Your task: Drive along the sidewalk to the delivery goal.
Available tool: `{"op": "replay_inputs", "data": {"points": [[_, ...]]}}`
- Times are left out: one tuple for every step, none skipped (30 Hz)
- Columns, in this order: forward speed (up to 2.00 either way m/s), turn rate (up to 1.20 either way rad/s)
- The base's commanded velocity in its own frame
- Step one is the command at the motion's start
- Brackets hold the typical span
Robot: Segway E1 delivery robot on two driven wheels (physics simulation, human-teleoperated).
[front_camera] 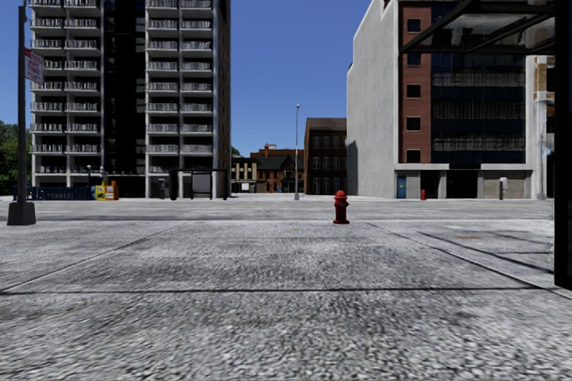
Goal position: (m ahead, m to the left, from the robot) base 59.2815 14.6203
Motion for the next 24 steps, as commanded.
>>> {"op": "replay_inputs", "data": {"points": [[1.34,0.0],[1.33,0.0],[1.32,0.0],[1.32,0.0],[1.31,0.0],[1.3,0.0],[1.29,0.0],[1.29,0.0],[1.28,0.0],[1.28,0.0],[1.28,0.0],[1.27,0.0],[1.27,0.0],[1.27,0.0],[1.27,0.0],[1.27,0.0],[1.27,0.0],[1.27,0.0],[1.27,0.0],[1.27,0.0],[1.27,0.0],[1.27,0.0],[1.27,0.0],[1.27,0.0]]}}
